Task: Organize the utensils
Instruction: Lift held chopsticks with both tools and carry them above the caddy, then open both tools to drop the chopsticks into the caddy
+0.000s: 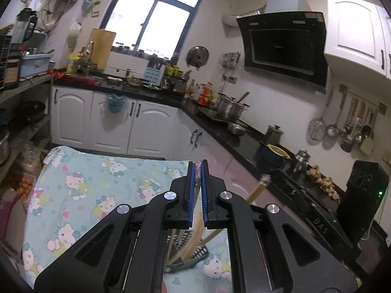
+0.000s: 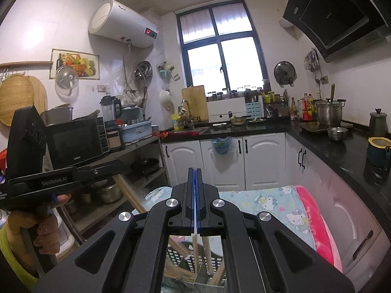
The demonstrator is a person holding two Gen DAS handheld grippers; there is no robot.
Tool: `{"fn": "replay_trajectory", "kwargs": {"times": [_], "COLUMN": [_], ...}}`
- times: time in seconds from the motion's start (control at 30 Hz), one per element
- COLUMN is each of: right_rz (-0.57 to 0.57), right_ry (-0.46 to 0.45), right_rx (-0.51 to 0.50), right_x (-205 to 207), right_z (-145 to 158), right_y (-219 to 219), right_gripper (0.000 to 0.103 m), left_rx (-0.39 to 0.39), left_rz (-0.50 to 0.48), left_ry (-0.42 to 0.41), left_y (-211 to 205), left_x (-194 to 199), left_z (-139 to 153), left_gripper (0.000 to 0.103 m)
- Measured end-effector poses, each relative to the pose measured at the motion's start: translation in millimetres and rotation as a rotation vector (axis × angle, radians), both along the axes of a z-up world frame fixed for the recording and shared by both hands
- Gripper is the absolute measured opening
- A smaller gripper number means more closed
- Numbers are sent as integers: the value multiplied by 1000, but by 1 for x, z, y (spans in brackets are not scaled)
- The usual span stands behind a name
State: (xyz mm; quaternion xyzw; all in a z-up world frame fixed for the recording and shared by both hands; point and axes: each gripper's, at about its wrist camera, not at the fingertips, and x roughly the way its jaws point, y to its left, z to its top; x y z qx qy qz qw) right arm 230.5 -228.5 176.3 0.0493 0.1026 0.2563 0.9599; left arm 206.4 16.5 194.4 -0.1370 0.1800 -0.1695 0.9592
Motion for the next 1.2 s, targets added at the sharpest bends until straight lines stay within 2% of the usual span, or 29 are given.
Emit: {"fn": "replay_trajectory", "kwargs": {"times": [0.27, 1.07, 1.1, 1.2], "right_rz": [-10, -26, -28, -39], "right_ry": [20, 150, 158, 184], "right_rx": [-4, -54, -58, -47], "right_x": [17, 55, 56, 57], "right_z": [-9, -62, -63, -71], "right_y": [6, 23, 23, 20], "right_gripper": [1, 2, 5, 29], "left_rx": [17, 54, 56, 73], "left_rz": [41, 3, 5, 21], "left_ry": [18, 164, 169, 181], "left_y": [8, -6, -6, -3], "left_x": [13, 40, 41, 39], "left_z": [-12, -76, -78, -84], "left_gripper": [2, 3, 4, 22]}}
